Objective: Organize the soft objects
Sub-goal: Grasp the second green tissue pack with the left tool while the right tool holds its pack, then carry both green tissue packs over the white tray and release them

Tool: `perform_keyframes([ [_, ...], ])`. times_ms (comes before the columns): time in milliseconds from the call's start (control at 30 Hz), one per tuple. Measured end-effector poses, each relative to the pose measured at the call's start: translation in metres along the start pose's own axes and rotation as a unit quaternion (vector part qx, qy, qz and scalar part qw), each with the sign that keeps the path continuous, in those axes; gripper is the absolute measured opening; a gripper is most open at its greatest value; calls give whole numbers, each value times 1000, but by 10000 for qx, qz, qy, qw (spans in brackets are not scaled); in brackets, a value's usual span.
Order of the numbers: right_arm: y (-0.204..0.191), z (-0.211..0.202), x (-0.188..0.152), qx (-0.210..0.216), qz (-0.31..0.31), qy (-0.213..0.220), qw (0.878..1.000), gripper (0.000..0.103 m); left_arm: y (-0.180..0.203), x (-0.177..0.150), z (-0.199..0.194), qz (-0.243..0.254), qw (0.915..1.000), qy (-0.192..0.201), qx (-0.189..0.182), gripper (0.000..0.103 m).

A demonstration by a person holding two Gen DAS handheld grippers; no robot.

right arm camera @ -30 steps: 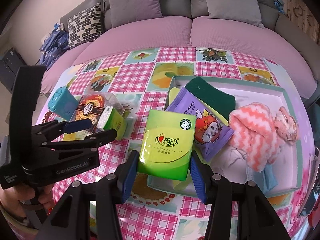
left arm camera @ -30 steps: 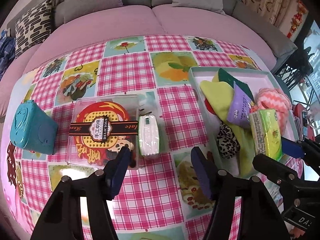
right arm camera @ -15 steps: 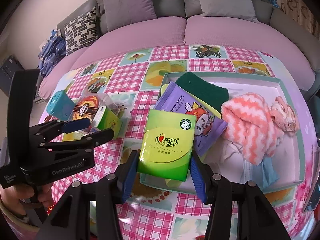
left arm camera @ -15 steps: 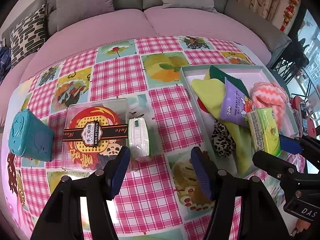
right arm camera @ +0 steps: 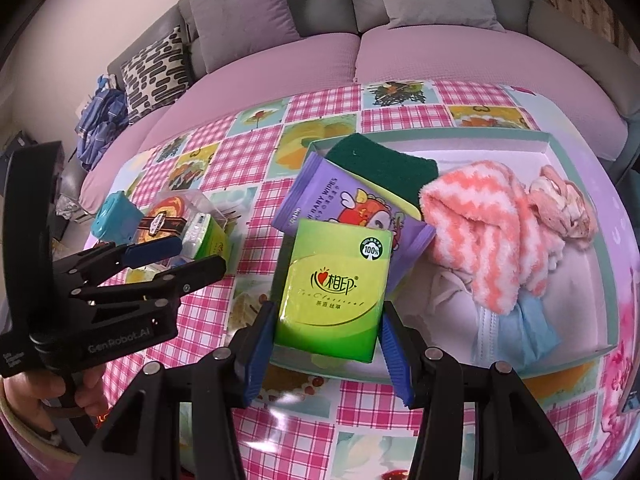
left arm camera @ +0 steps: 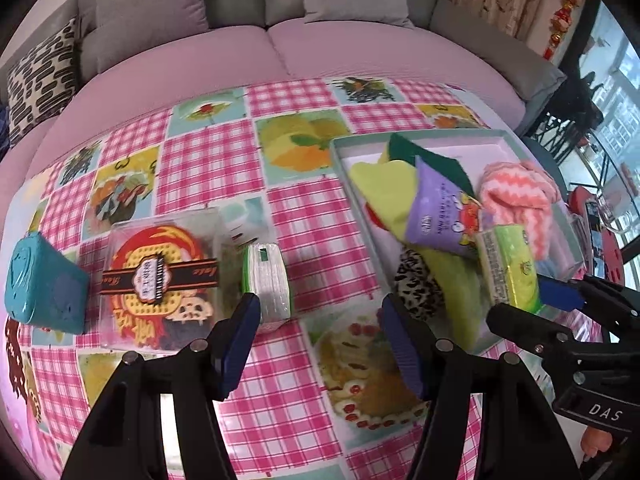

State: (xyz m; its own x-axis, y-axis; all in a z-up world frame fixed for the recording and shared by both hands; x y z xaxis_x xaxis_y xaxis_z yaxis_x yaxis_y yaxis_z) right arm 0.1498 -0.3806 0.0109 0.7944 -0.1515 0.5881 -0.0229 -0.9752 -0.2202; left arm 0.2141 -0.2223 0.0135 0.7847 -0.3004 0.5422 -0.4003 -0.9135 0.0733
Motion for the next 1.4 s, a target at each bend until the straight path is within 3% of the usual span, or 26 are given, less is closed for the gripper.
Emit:
perform_keyframes([
  [233,4,-2,-1,-21,47,20,10000,53,12,2,-1,112,9997,35,-230,65],
  [400,4,-3,-1,-16,48,22,10000,53,7,5,9,93,9995,-129,264,65],
  [567,5,-3,0,-36,44,5,10000,53,2,7,24,-63,9981,-379,485,65],
  [700,6,-2,-1,-55,40,-12,10000,53,5,8,33,-111,9981,-467,383,65],
  [900,7,-1,-2,-64,38,-27,10000,53,7,6,44,-130,9961,-614,626,65],
  [1400,8,7,-4,-68,67,-99,9999,53,6,8,63,-174,9945,-747,709,65],
])
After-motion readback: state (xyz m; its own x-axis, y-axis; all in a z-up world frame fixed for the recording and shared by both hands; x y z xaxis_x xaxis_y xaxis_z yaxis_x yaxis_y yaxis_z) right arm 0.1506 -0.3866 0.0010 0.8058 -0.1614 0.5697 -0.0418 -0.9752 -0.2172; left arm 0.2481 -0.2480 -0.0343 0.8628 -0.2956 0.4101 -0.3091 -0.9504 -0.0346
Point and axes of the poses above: each gripper's, at about its wrist camera, not at the fingertips, and z roughly the way its jaws point, y to its right, x to its top, the point moved 1 cm from there along z, roughly the way its jaws point, and after that the axes turned 8 degrees about y, right-handed, at the moved point
